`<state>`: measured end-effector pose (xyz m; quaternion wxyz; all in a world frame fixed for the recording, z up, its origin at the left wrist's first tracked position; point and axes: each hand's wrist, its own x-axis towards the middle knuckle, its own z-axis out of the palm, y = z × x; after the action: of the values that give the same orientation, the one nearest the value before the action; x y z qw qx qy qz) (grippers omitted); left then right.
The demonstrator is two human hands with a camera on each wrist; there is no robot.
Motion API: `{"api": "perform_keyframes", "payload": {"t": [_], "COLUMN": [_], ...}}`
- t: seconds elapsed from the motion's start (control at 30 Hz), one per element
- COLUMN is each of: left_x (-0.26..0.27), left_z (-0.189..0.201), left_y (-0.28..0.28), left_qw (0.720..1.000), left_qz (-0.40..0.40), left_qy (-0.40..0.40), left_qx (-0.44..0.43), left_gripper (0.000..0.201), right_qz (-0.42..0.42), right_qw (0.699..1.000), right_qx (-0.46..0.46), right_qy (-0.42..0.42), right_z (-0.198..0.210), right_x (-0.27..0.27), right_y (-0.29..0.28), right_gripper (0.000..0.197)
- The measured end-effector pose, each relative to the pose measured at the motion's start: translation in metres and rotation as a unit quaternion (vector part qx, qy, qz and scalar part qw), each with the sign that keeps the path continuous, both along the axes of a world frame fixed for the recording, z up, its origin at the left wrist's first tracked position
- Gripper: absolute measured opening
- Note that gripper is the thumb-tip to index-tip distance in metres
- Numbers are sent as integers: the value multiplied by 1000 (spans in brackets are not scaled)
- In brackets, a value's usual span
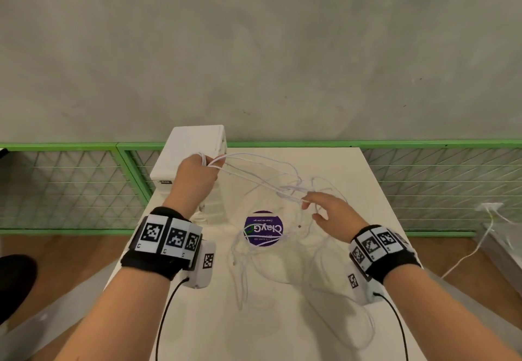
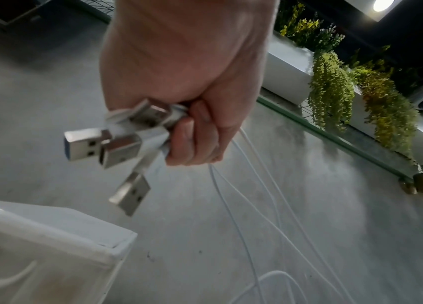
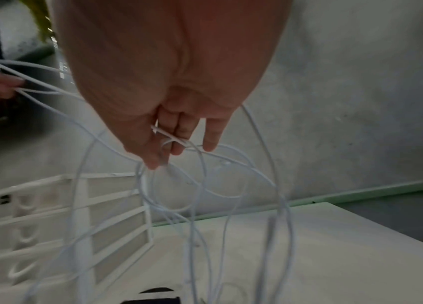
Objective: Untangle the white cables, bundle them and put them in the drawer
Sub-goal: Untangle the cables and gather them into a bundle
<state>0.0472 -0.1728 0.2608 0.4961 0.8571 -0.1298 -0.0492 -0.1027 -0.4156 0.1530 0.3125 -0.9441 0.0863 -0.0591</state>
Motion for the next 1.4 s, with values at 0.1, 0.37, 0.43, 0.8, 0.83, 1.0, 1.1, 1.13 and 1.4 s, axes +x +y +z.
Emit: {"api": "perform_keyframes", "payload": {"t": [0.1, 0.37, 0.43, 0.8, 0.83, 1.0, 1.1, 1.13, 1.4], "left_x": [-2, -26, -32, -52, -54, -68, -77, -79, -74], "left_z": [1, 7, 7, -7, -9, 1, 15, 17, 43], "left_y": [-2, -24, -33, -26, -26, -24, -26, -28, -40], "left_qw": [1000, 984, 980, 920, 915, 909, 882, 875, 761], "left_qz": [5, -83, -116, -285, -298, -375, -417, -423, -375], "left_qy": [-19, -56, -56, 17, 30, 128, 221, 235, 320], "left_qx": [18, 144, 153, 269, 269, 127, -2, -35, -421], "left_gripper": [34, 32, 30, 34, 36, 44, 51, 53, 55], "right_qz": [-47, -77, -57, -1, 4, 40, -6, -14, -39], "right_qw": [998, 970, 962, 994, 994, 991, 997, 997, 990], "right_qx": [0, 117, 92, 0, -18, -44, 24, 40, 95], "right_qy": [39, -197, -252, -109, -109, -119, -78, -69, -98], "right_z": [-4, 52, 64, 65, 66, 58, 49, 47, 40], "right_x": [-3, 7, 16, 35, 35, 37, 39, 40, 38], "right_y": [-11, 40, 55, 49, 48, 40, 33, 34, 57], "right_gripper": [46, 46, 72, 19, 21, 27, 30, 30, 33]}}
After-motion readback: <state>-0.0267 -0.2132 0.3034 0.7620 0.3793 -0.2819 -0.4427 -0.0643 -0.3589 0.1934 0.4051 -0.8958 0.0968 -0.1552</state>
